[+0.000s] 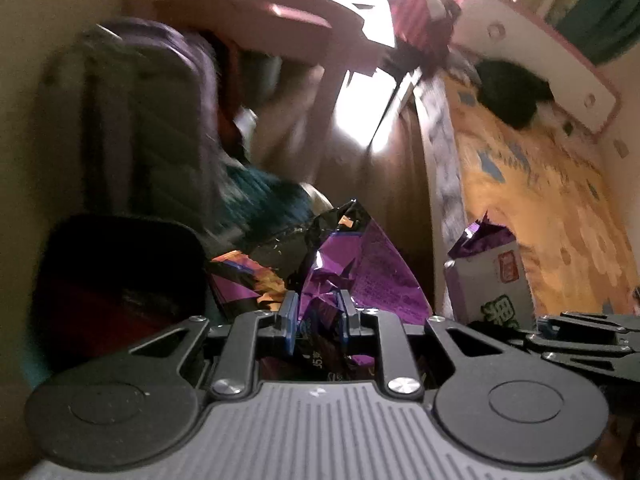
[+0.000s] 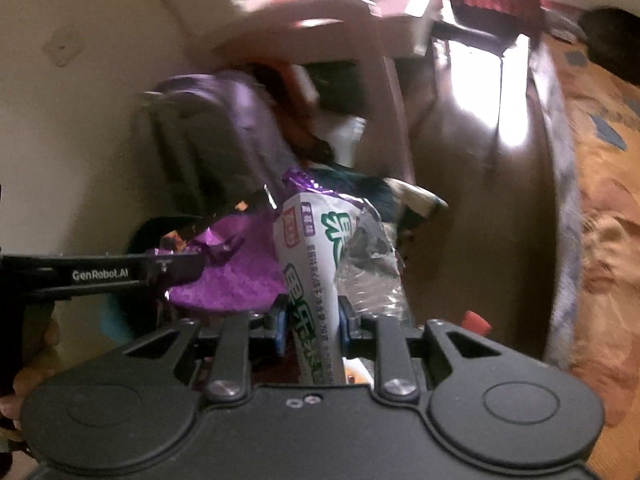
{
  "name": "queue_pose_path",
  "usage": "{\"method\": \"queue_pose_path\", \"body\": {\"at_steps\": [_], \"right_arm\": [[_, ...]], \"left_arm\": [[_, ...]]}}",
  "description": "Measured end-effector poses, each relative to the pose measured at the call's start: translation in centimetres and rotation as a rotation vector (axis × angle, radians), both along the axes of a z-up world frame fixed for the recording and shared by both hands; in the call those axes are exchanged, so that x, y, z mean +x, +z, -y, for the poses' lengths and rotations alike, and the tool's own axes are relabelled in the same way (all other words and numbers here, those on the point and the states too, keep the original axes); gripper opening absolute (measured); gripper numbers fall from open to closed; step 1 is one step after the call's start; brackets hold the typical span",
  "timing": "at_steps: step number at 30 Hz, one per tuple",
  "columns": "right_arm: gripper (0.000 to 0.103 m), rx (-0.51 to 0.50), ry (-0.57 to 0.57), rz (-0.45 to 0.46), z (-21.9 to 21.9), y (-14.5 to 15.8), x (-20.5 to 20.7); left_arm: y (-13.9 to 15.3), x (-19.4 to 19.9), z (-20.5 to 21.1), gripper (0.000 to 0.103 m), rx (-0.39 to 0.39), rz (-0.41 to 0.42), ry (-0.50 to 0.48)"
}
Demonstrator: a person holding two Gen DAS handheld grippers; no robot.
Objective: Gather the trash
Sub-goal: 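Carry the chip bag and cookie packet with both tools to the bin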
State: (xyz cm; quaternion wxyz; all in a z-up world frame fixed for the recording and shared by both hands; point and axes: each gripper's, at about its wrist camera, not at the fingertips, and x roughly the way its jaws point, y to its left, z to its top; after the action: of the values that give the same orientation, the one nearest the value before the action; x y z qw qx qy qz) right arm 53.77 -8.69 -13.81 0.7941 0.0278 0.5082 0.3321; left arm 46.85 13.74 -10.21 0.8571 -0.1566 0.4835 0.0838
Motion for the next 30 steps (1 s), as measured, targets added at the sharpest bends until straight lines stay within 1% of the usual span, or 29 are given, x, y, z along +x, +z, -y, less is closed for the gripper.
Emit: {"method": "queue_pose_path", "body": {"at_steps": [2, 6, 9, 11, 15, 19, 21, 26, 30], "right_arm": [[0.024, 0.01, 0.04, 0.019, -2.2, 1.3, -0.4], [0.024, 0.028, 0.12, 0.036, -6.6, 3.2, -1.3], [0.024, 0.03, 0.192, 0.055, -10.5, 3.9, -2.0], [0.024, 0.027, 0.235, 0.044, -13.0, 4.1, -2.4], [0.024, -0.001, 0.296, 0.011, -17.7, 3.2, -2.9], [0.024, -0.026, 0.317, -0.04, -21.7, 1.6, -3.0], [0.024, -0.049, 0.321, -0.062, -23.6, 0.6, -2.9], [0.024, -0.126, 0.341, -0.094, -26.6, -2.3, -3.1], [0.024, -0.165, 0.323, -0.134, -27.9, -4.7, -2.3]], "left_arm": [[1.5, -1.2, -1.9, 0.019, 0.025, 0.026, 0.033], [4.1, -3.8, -6.5, 0.019, 0.104, 0.078, 0.12], [5.1, -5.3, -9.9, 0.019, 0.157, 0.095, 0.183], [5.2, -5.8, -11.8, 0.019, 0.185, 0.089, 0.215], [3.9, -6.3, -14.8, 0.019, 0.239, 0.063, 0.263], [2.2, -6.9, -17.3, 0.019, 0.241, 0.028, 0.277], [0.9, -7.0, -18.3, 0.019, 0.227, -0.001, 0.281], [-1.6, -6.8, -18.9, 0.019, 0.198, -0.037, 0.27], [-3.8, -5.4, -18.9, 0.019, 0.205, -0.08, 0.247]]}}
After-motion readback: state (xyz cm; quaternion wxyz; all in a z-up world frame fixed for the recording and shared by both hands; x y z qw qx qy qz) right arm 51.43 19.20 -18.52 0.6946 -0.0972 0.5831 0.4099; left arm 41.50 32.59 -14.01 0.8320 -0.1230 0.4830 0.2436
